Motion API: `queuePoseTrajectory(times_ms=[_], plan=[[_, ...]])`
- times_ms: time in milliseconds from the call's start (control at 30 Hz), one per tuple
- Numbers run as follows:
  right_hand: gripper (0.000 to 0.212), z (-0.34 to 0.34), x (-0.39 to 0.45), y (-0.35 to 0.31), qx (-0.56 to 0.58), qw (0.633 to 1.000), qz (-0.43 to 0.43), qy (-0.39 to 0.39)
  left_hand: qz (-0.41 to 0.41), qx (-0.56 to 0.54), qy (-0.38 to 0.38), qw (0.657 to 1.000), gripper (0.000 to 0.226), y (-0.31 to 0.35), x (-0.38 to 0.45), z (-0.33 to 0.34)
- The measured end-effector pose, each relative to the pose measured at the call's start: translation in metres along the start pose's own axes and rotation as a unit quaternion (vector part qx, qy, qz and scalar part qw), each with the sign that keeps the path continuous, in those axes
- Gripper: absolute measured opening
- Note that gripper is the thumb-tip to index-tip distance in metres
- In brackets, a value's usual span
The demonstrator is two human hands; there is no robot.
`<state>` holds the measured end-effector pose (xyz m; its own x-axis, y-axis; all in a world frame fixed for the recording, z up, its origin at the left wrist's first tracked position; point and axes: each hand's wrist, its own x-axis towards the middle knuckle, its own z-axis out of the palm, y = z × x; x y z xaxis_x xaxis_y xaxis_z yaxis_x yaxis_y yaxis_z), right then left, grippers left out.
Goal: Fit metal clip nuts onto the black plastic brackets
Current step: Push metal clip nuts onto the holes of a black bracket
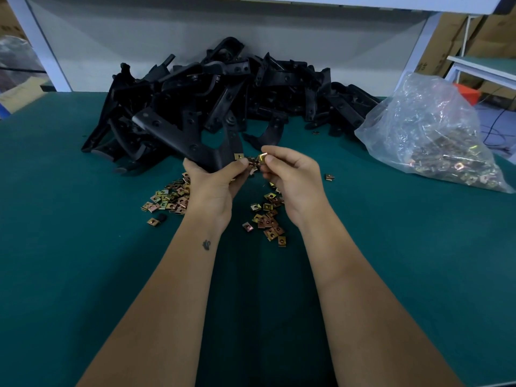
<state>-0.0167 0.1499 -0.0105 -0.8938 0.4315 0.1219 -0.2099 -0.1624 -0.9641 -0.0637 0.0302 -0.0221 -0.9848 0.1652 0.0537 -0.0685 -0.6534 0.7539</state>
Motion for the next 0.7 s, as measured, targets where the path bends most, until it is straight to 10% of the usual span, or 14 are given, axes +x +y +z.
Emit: queuePoseTrajectory(times_ms=[700], plan=[[0.017,-0.0024,0.0002,-0.0049,0.176,0.984,0.019,0.003,-0.123,-0.048,-0.089,0.987,0.041,0.0048,-0.0075,0.0018]])
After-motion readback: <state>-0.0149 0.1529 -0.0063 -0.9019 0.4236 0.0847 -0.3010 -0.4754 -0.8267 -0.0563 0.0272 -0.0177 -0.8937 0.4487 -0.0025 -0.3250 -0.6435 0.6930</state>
